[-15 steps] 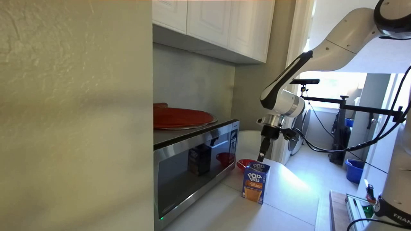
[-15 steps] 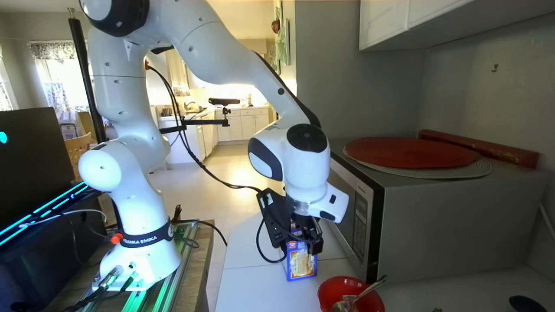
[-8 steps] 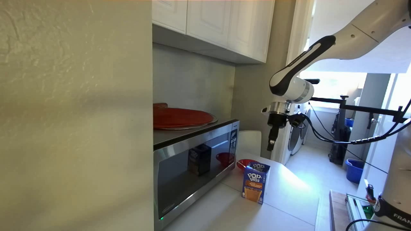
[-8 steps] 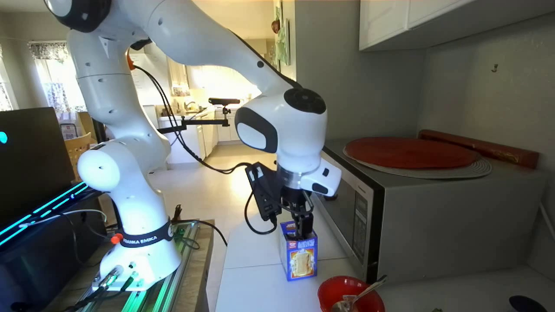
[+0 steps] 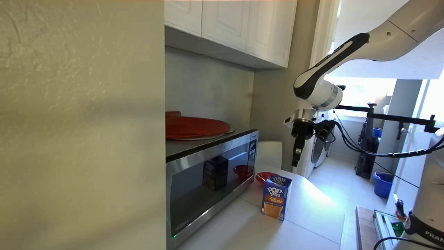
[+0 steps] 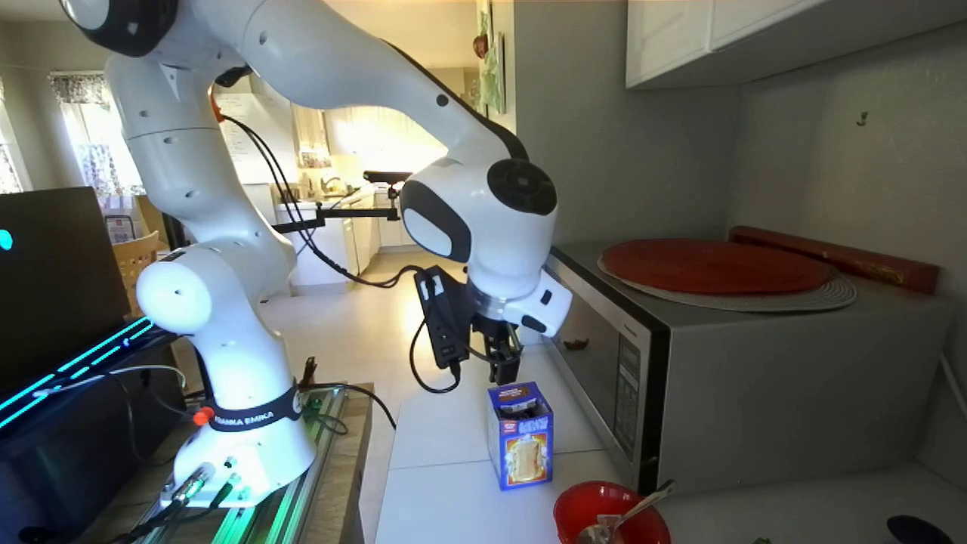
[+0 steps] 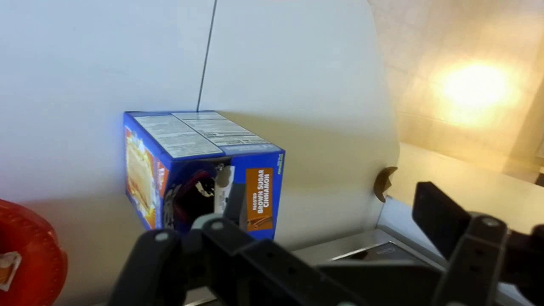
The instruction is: Open the blue box.
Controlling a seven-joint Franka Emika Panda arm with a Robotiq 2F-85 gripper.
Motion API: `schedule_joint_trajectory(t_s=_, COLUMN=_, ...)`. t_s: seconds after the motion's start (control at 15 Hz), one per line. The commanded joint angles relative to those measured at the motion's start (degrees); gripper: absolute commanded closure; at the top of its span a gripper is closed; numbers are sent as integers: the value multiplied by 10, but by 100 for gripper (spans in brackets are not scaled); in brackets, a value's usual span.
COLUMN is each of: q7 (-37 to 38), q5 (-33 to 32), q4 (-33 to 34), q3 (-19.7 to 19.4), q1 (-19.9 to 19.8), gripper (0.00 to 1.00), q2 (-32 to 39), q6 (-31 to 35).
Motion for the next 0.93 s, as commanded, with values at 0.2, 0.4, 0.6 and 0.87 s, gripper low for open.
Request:
schedule_joint_trajectory(t_s=0.2, q7=-73, q5=114, q4=-53, q3=-4, q1=18, gripper=0, q2=5, q6=61)
schedule_joint_trajectory(t_s=0.4, q7=-107, q5=145, q4=-61, q3=-2, q1=21, gripper=0, q2=14, q6=88)
schedule_joint_trajectory(t_s=0.6, q7=-150, q5=188, q4=-64, q3=1, q1=24, gripper=0, q2=23, q6=120)
schedule_joint_trajectory(t_s=0.87, q7=-212, q5=247, q4=-68, q3=11, q1=30, gripper=0, q2=45, q6=175)
